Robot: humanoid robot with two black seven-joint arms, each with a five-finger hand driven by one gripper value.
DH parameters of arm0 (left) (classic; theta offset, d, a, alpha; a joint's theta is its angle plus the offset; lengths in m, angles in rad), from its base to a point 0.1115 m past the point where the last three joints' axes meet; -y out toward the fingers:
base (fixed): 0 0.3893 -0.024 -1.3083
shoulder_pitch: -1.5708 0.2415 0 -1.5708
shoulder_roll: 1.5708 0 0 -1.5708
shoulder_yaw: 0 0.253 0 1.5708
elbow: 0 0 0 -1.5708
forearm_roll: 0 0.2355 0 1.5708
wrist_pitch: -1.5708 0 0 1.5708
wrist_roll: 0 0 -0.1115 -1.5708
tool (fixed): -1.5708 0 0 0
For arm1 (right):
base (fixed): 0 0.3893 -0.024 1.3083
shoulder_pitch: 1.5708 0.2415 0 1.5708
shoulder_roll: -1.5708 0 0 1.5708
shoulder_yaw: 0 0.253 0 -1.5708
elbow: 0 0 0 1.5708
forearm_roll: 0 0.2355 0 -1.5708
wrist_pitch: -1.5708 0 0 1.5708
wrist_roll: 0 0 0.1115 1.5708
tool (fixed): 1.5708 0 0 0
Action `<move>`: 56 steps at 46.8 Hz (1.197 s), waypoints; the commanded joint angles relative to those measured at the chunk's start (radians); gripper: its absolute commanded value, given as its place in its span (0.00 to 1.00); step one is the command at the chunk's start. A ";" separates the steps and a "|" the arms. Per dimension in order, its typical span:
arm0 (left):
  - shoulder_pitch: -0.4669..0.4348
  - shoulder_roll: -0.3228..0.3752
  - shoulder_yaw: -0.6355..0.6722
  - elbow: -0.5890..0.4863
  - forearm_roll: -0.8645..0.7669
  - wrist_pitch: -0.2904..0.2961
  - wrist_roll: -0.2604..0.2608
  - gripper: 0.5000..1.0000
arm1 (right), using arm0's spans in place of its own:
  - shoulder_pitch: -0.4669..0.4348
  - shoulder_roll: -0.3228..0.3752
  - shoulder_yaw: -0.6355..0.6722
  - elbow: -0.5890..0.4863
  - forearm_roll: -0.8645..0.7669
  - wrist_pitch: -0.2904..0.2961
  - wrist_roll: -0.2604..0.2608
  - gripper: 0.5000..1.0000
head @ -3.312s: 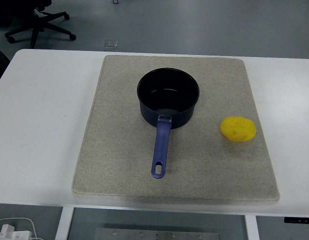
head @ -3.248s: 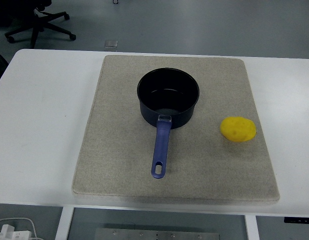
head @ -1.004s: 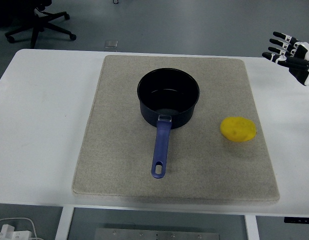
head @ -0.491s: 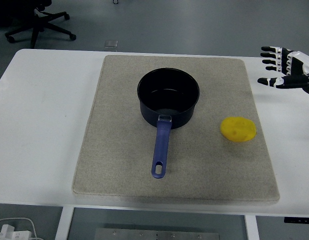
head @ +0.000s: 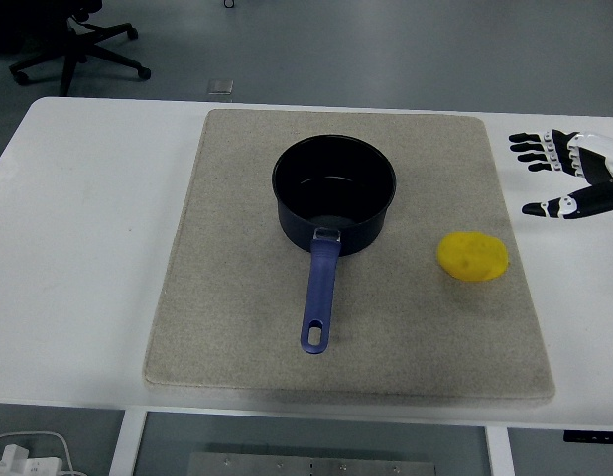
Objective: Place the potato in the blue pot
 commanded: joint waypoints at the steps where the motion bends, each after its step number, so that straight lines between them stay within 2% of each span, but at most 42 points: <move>1: 0.000 0.000 0.000 0.000 0.000 0.000 0.000 0.99 | 0.000 -0.009 0.002 0.005 -0.061 0.019 0.001 0.86; 7: 0.000 0.000 0.000 0.000 0.000 0.000 0.000 0.99 | -0.001 -0.009 0.002 0.013 -0.189 0.010 0.002 0.86; 13: 0.000 0.000 0.000 0.000 0.000 0.000 0.000 0.99 | -0.001 0.001 0.002 0.013 -0.250 -0.002 0.002 0.86; 31: 0.000 0.000 0.000 0.000 0.000 0.000 0.000 0.99 | -0.004 0.078 -0.001 0.030 -0.462 -0.090 0.015 0.85; 46: 0.000 0.000 0.000 0.000 0.000 0.000 0.000 0.99 | -0.014 0.106 -0.024 0.028 -0.473 -0.117 0.011 0.85; 56: 0.000 0.000 0.000 0.000 0.000 0.000 0.000 0.99 | -0.014 0.123 -0.090 0.024 -0.473 -0.179 0.013 0.85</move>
